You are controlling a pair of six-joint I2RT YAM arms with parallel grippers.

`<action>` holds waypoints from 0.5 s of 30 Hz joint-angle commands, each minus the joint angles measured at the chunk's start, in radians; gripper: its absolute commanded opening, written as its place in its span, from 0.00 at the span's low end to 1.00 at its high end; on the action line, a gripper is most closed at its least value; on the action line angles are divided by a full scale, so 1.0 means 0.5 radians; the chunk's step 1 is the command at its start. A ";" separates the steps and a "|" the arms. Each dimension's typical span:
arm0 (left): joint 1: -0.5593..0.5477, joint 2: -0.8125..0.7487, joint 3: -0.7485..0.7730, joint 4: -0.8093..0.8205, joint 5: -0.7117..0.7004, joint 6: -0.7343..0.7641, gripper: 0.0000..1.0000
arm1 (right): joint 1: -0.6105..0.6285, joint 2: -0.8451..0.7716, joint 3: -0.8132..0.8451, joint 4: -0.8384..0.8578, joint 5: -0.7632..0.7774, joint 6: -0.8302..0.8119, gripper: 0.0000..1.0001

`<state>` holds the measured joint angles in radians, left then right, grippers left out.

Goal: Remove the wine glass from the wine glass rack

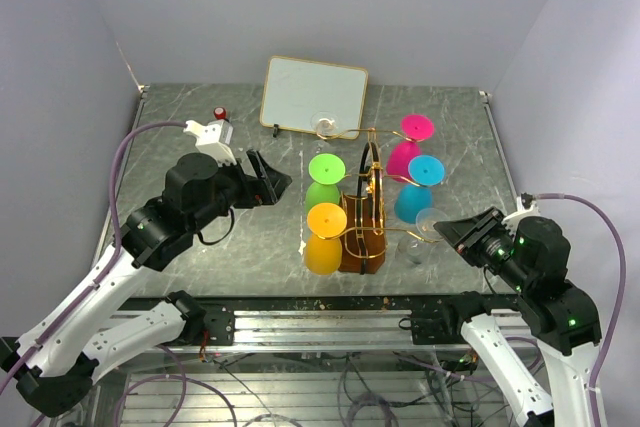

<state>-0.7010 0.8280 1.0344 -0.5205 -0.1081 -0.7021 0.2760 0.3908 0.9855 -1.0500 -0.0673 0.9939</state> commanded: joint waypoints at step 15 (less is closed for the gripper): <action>0.017 -0.018 0.085 0.062 0.070 -0.010 0.96 | -0.006 0.027 -0.003 -0.041 0.140 -0.164 0.44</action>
<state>-0.7010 0.8284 1.0405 -0.5201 -0.0998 -0.7044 0.2760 0.3954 0.9855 -1.0615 -0.0334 0.9459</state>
